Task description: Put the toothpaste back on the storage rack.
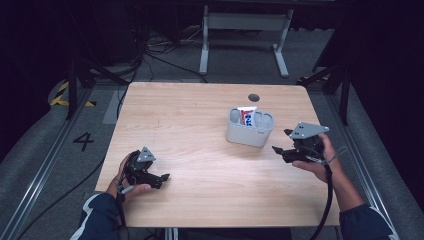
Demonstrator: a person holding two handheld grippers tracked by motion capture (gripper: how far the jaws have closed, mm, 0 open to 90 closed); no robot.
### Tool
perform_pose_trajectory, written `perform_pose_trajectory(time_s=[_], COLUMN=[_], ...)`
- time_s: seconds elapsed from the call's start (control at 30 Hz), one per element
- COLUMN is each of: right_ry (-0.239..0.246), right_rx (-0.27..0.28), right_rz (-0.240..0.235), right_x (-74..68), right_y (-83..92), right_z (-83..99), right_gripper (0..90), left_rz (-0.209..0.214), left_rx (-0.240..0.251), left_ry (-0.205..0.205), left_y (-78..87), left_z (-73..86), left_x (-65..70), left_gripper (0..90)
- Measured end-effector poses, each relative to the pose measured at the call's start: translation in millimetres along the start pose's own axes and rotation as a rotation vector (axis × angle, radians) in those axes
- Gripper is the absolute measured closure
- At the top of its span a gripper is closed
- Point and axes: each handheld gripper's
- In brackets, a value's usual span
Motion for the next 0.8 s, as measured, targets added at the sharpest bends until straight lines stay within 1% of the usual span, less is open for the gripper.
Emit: perform_pose_trajectory(time_s=[0.1, 0.2, 0.23, 0.27, 0.3, 0.37, 0.47, 0.57, 0.63, 0.7, 0.73, 0.8], right_ry=[0.003, -0.001, 0.009, 0.013, 0.013, 0.011, 0.017, 0.010, 0.009, 0.008, 0.014, -0.001], right_rx=[-0.011, -0.014, -0.023, -0.028, -0.028, -0.028, -0.040, -0.038, -0.014, -0.003, 0.000, 0.007], right_rz=[0.000, -0.002, 0.002, 0.001, 0.003, -0.002, 0.005, 0.007, 0.015, 0.012, 0.026, 0.028], right_x=[-1.9, -2.5, -3.8, -4.4, -5.1, -5.5, -8.1, -8.6, -10.2, -11.2, -11.8, -10.8], right_y=[2.0, 3.1, 4.5, 5.3, 6.0, 6.8, 10.4, 12.8, 16.3, 19.2, 22.5, 26.3], right_z=[8.6, 11.9, 15.6, 17.2, 18.9, 20.7, 28.3, 32.9, 39.1, 44.2, 49.7, 55.0], right_gripper=[29.3, 29.3, 29.3, 29.3, 29.3, 29.3, 29.1, 29.2, 29.9, 30.0, 30.2, 30.2], left_rz=[0.001, 0.001, 0.001, -0.005, 0.000, -0.001, -0.001, 0.000, 0.000, 0.000, -0.001, -0.001], left_rx=[0.000, 0.000, 0.000, 0.002, -0.001, 0.000, 0.000, 0.001, 0.001, 0.001, 0.001, 0.001], left_ry=[0.001, 0.001, 0.001, -0.010, 0.000, -0.001, 0.001, 0.001, 0.001, 0.001, 0.001, 0.001], left_y=[0.0, 0.0, 0.0, 0.1, 0.1, 0.1, 0.1, 0.0, 0.0, -0.1, 0.0, 0.0], left_z=[0.0, 0.0, 0.0, -0.2, 0.0, 0.0, 0.1, 0.1, 0.1, 0.1, 0.1, 0.1], left_x=[0.1, 0.1, 0.1, -0.6, 0.0, 0.0, 0.1, 0.1, 0.1, 0.1, 0.1, 0.1], left_gripper=[0.4, 0.4, 0.4, 0.4, 0.4, 0.4, 0.4, 0.4, 0.4, 0.4, 0.4, 0.4])
Point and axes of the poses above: each handheld gripper's, and its own axes: y roughly backward along the jaws, z roughly out of its underside, x roughly to its right, and after that the axes turned 15 degrees about x, right-handed
